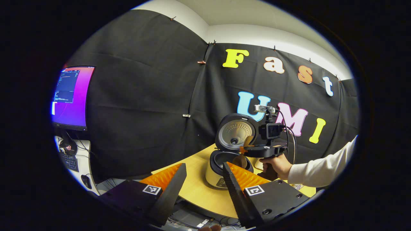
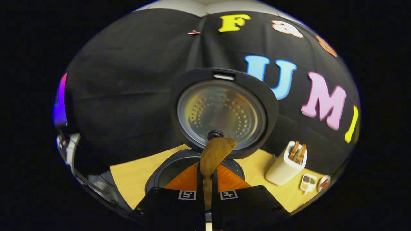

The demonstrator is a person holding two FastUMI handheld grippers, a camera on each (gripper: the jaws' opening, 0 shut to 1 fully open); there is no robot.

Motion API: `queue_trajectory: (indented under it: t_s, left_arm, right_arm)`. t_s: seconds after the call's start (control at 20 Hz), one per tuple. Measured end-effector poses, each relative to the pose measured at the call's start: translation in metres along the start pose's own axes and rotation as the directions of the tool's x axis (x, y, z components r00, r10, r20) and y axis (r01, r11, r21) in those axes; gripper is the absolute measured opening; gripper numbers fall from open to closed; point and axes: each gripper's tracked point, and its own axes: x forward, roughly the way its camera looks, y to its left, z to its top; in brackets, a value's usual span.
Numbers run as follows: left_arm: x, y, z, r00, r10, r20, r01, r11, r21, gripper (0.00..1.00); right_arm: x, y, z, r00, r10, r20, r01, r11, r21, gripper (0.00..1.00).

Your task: Close the left gripper, press the button to open the rice cooker; take a wooden spoon from the chopstick holder with the right hand, scoop a spoonful of rice and pour it into the rice cooker, then put the wooden spoon back into the chopstick holder.

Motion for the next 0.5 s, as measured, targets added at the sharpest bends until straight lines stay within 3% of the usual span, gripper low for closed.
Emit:
queue_trajectory:
  t_s: [0.2, 0.3, 0.4, 0.5]
  left_arm:
    - [0.001, -0.003, 0.004, 1.000, -0.005, 0.006, 0.005, 1.000, 0.000, 0.80]
    - [0.001, -0.006, 0.004, 1.000, -0.009, 0.008, 0.009, 1.000, 0.003, 0.80]
    - [0.002, -0.009, 0.005, 1.000, -0.015, 0.010, 0.015, 1.000, 0.003, 0.80]
    - [0.001, -0.012, 0.005, 1.000, -0.021, 0.011, 0.021, 1.000, 0.006, 0.80]
  right_arm:
    - [-0.016, 0.018, 0.008, 0.998, 0.031, 0.063, -0.016, 0.974, -0.225, 0.12]
    - [-0.024, 0.022, 0.007, 0.996, 0.042, 0.079, -0.019, 0.962, -0.271, 0.12]
    - [-0.029, 0.019, 0.004, 0.996, 0.057, 0.068, -0.040, 0.972, -0.232, 0.12]
    - [-0.032, 0.011, 0.005, 0.997, 0.060, 0.052, -0.054, 0.994, -0.097, 0.12]
